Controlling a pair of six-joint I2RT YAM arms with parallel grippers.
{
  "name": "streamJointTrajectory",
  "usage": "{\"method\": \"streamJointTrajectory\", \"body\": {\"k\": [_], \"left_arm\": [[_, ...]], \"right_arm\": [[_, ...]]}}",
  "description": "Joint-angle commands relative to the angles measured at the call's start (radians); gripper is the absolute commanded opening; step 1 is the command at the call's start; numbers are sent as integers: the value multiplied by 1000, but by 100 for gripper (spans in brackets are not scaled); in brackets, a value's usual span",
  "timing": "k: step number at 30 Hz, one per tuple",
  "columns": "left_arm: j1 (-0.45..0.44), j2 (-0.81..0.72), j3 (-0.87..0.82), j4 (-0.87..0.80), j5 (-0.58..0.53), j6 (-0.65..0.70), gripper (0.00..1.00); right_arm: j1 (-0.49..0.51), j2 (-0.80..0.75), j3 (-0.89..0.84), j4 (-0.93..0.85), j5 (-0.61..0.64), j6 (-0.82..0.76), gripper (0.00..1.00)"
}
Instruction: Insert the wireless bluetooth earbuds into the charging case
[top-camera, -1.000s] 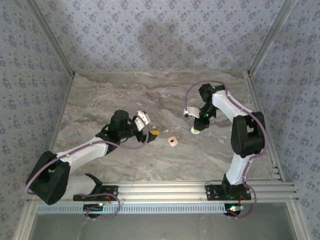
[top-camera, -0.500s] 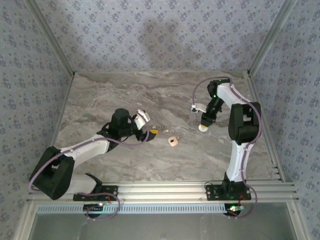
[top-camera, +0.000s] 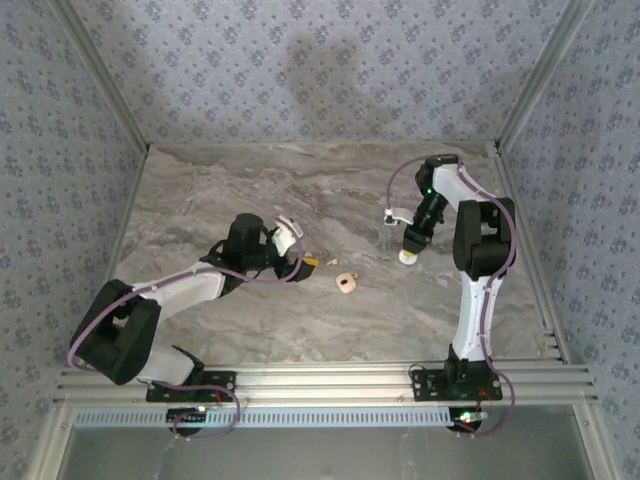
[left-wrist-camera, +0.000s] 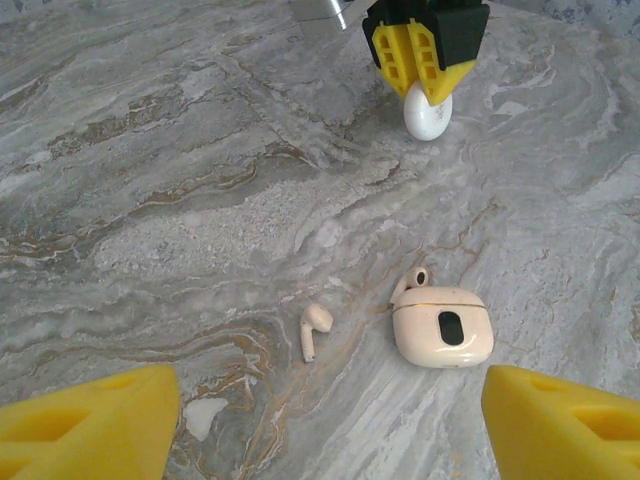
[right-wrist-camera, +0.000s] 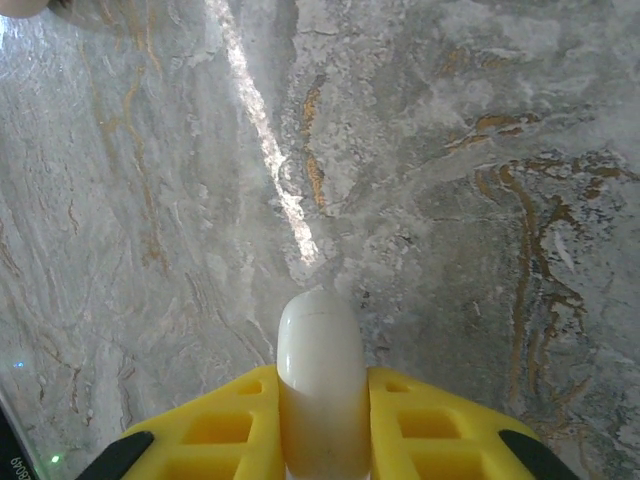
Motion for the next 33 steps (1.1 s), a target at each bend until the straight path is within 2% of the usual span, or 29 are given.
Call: {"method": "streamJointTrajectory", "body": {"k": [1, 9, 14, 18, 23, 28, 33], "left_arm": [[7, 22, 68, -78, 20, -36, 78], [-3, 73, 212, -309, -31, -145, 76], [-37, 109, 354, -541, -101, -190, 74], [-56, 124, 451, -686, -154, -255, 73], [-94, 156, 582, -854, -204, -329, 72], [-173, 221, 697, -1009, -263, -347, 71], [-232, 309, 777, -1093, -265, -354, 68]], "right_arm": [[-9, 22, 33, -23, 25, -1, 26], [-22, 51, 64, 24, 29, 31, 43], [-30, 30, 82, 44, 27, 54, 47], [-34, -50, 68, 98, 18, 109, 49], [5, -264, -74, 314, -43, 365, 52], [27, -543, -358, 688, -73, 812, 58], [36, -742, -566, 845, -73, 1186, 63]]}}
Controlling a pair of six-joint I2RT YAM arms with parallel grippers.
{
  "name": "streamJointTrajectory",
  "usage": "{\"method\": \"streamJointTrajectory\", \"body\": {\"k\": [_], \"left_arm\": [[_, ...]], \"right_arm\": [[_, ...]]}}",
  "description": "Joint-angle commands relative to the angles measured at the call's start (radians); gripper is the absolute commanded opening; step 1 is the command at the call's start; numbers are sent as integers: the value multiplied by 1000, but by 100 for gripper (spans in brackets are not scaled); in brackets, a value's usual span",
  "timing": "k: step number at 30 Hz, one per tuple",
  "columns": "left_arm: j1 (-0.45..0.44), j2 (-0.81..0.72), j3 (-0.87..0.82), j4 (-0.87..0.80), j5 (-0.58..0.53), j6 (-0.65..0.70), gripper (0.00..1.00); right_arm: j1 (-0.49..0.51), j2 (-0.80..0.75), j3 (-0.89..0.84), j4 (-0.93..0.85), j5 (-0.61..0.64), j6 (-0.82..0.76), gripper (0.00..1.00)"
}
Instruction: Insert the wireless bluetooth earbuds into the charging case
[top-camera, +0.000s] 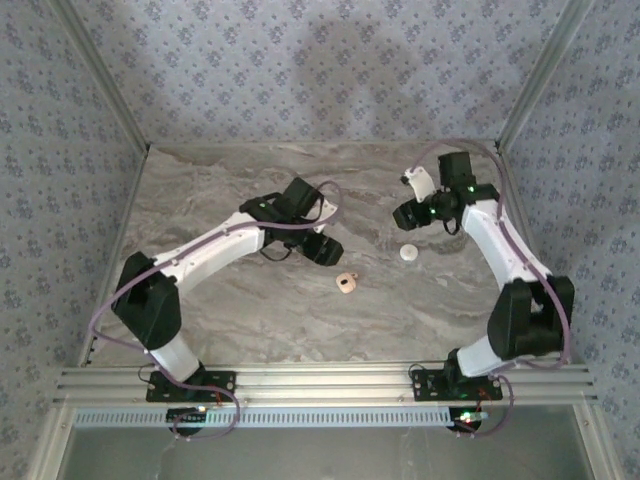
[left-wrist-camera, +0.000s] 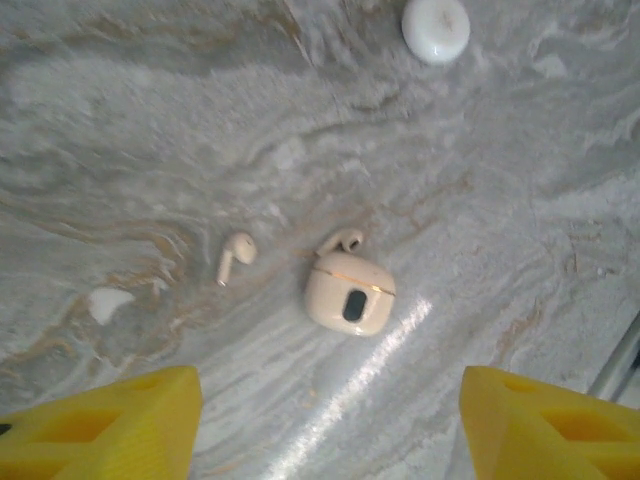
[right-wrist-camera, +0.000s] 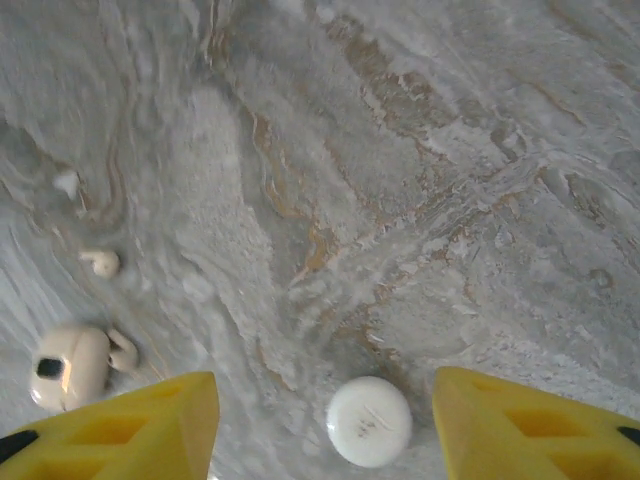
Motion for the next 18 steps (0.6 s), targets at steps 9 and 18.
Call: {"method": "streamJointTrajectory", "body": {"k": [9, 18], "left_arm": [[-94, 270, 286, -297, -87, 48, 69], [-145, 428, 419, -385, -144, 107, 71]], "right_arm": [[26, -286, -304, 166, 59, 741, 68], [26, -412, -402, 146, 91, 780, 68]]}}
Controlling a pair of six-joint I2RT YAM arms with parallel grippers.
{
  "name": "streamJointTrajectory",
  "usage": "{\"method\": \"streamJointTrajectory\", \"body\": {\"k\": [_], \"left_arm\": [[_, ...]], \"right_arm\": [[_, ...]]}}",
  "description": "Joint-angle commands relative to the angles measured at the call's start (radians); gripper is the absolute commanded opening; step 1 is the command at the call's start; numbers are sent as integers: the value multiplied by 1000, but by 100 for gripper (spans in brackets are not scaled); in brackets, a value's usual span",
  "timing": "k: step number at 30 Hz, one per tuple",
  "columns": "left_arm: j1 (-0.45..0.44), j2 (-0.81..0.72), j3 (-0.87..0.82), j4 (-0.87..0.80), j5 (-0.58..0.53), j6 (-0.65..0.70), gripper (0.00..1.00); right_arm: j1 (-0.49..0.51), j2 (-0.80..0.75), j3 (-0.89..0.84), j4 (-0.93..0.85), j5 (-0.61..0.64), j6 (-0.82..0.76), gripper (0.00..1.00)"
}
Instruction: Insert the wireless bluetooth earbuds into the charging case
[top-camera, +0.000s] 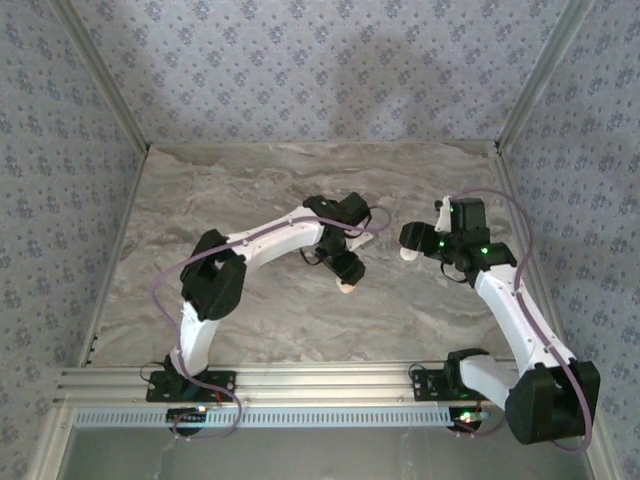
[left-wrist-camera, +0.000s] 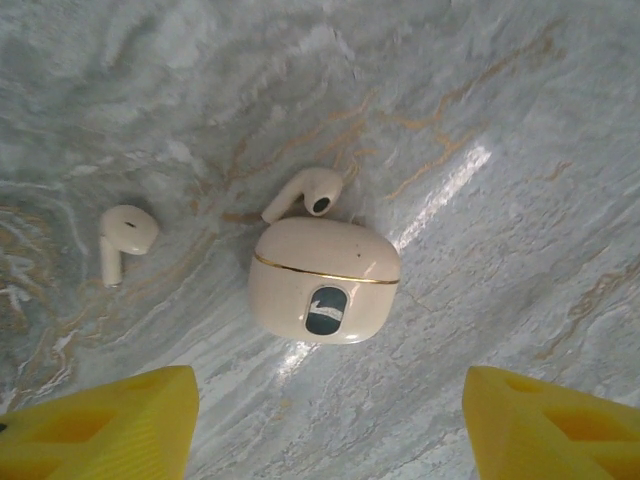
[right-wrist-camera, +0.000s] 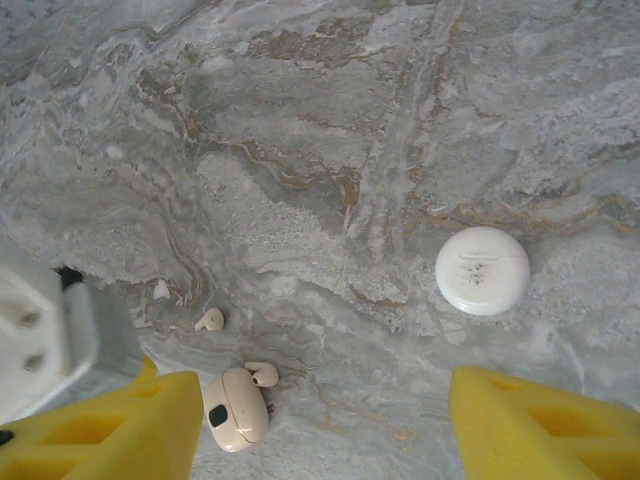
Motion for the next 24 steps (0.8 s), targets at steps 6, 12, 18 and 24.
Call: {"method": "streamJointTrajectory", "body": {"k": [6, 12, 18, 24], "left_arm": [[-22, 110, 128, -124, -47, 62, 72], [-26, 138, 120, -118, -107, 66, 74], [-29, 155, 116, -109, -85, 67, 75], [-37, 170, 112, -98, -72, 71, 74]], "right_arm": [[16, 22, 4, 4, 10, 61, 72], [29, 44, 27, 4, 23, 55, 75], [53, 73, 49, -9, 34, 47, 76], [68, 83, 54, -14, 46, 44, 76]]}}
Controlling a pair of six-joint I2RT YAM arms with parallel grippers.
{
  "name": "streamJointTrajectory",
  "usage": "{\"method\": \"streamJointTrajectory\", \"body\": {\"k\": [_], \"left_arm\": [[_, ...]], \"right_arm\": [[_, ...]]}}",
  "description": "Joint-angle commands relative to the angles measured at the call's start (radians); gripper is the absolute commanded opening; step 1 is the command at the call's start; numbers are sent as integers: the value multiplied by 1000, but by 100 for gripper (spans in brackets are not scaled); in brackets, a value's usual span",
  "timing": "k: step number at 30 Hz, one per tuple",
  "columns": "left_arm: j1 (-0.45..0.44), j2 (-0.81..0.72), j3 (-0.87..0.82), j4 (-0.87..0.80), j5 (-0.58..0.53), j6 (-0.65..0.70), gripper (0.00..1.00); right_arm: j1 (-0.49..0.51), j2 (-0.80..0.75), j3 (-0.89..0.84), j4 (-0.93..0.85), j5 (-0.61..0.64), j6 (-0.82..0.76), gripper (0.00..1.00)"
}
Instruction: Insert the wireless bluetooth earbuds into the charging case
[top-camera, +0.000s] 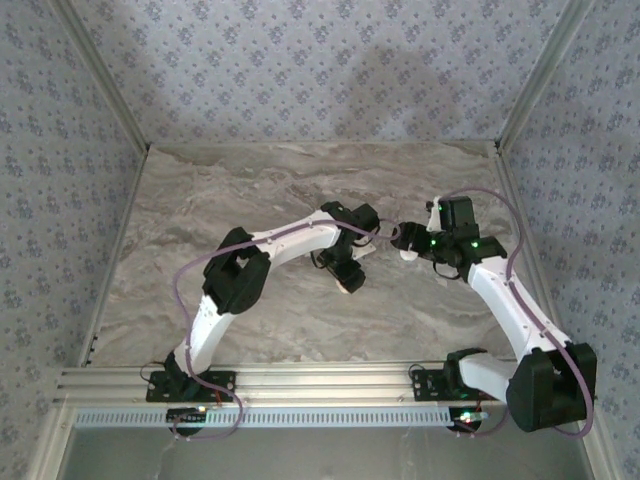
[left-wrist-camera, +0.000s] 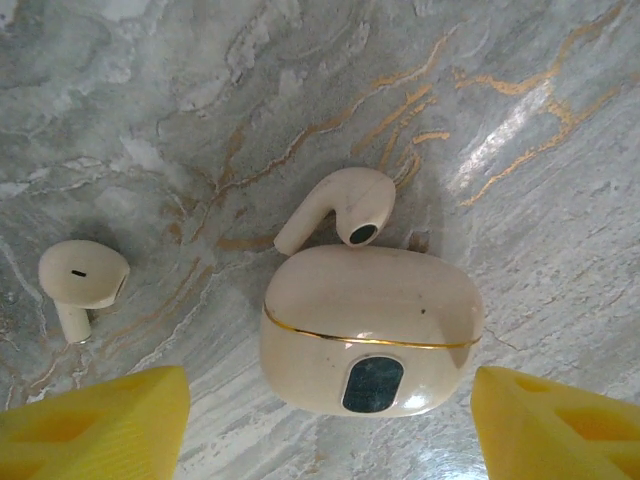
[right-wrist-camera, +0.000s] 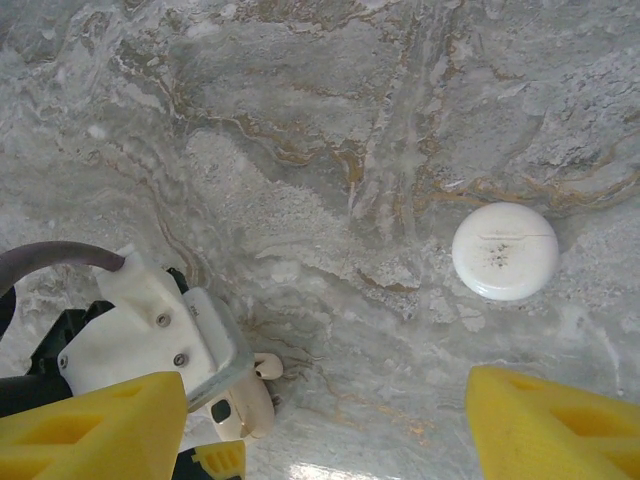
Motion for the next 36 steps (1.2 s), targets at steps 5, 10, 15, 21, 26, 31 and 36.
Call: {"method": "streamJointTrajectory", "body": {"k": [5, 10, 15, 21, 26, 31, 36], "left_arm": [[-15, 33, 12, -15, 2, 21, 75], [-15, 42, 12, -9, 4, 22, 74], [-15, 49, 10, 0, 25, 22, 74], [-15, 59, 0, 11, 42, 22, 74], [-15, 66, -9, 17, 45, 41, 75], [-15, 73, -17, 35, 49, 40, 74], [-15, 72, -28, 63, 46, 47, 72]], "right_arm": [[13, 19, 46, -26, 22, -8, 76], [18, 24, 50, -34, 24, -12, 76], [20, 34, 53, -34, 22, -11, 76], [26, 51, 64, -38, 19, -11, 75], [32, 64, 73, -38, 21, -14, 75], [38, 77, 80, -41, 23, -14, 75], [41, 85, 89, -50, 16, -15, 75]]}}
